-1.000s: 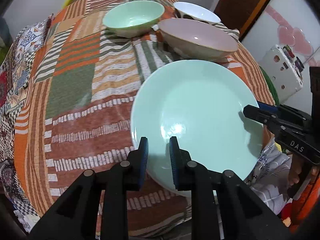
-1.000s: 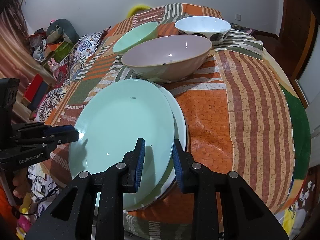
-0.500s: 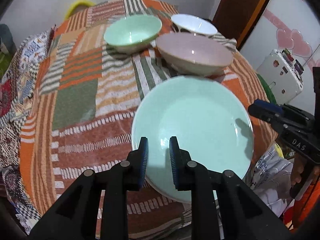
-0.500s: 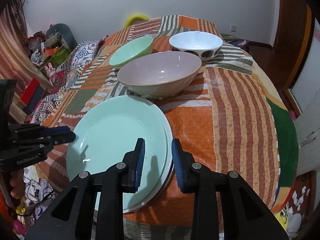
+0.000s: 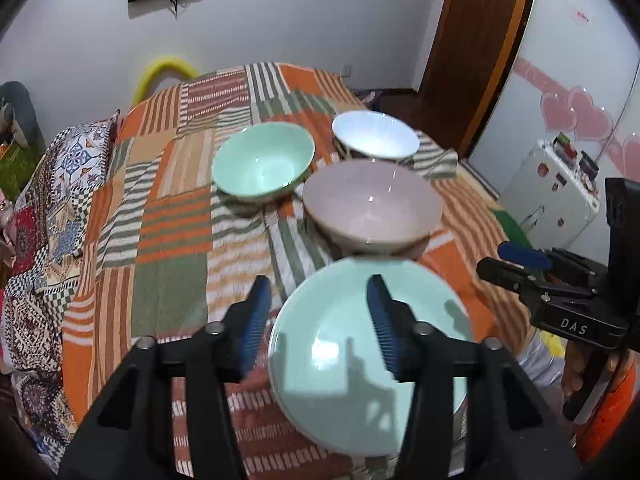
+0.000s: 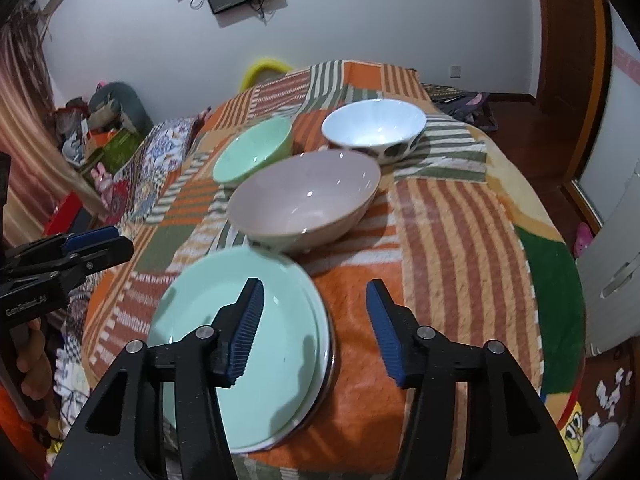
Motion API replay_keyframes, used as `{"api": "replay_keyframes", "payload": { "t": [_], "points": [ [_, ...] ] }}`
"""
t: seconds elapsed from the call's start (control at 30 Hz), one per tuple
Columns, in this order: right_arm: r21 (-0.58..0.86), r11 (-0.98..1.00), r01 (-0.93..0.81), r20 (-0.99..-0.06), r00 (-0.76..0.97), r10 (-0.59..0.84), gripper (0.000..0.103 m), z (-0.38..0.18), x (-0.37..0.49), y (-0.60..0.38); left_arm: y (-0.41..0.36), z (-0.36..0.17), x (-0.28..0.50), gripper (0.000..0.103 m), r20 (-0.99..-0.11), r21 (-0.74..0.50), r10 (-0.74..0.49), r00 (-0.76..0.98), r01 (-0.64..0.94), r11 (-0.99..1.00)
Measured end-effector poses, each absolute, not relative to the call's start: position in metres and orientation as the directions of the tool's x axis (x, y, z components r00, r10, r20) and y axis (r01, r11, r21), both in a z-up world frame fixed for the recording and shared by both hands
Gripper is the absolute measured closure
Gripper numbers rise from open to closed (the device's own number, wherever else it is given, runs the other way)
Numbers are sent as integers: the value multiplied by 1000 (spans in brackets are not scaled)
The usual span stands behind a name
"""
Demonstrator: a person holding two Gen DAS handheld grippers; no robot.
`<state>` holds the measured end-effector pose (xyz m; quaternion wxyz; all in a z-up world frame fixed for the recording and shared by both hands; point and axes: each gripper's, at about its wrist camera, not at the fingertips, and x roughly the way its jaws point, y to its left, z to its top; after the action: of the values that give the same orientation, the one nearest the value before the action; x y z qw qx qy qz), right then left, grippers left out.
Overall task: Organize plates and bowls
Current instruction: 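Grasp the rim of the pink bowl with the left tool, then carry the pink bowl with the left tool beside the plate stack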
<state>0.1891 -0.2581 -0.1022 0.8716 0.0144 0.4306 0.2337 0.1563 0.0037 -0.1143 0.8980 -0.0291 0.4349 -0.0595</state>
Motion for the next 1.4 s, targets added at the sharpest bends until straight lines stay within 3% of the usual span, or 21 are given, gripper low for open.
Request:
{"api": "replay_keyframes", "payload": {
  "t": [0.07,0.23,0.97,1.03,1.1,1.3,1.4],
  "points": [
    [238,891,-387,-734,529,426,46,-98,196,-260,4,-113,165,43,-774,-118,-141,617,77,990],
    [240,896,-374,-716,555,423,40,-92,212,-262,5,-119,190,42,-782,-133,-145,606,65,989],
    [267,917,-296,-756,526,390,40,-132,294,-255,9,-194,302,45,-844,-214,-209,494,46,976],
    [269,915,-301,-763,512,393,43,-137,297,-254,8,-198,304,52,-846,-215,-212,489,49,975],
    [271,911,-310,-773,495,398,57,-141,300,-253,7,-203,308,60,-850,-219,-217,481,52,974],
    [326,886,-329,-783,432,448,83,-152,302,-252,10,-212,312,85,-845,-283,-274,459,51,958],
    [321,885,-336,-783,431,448,83,-149,299,-250,7,-212,311,86,-851,-269,-259,458,46,962]
  ]
}}
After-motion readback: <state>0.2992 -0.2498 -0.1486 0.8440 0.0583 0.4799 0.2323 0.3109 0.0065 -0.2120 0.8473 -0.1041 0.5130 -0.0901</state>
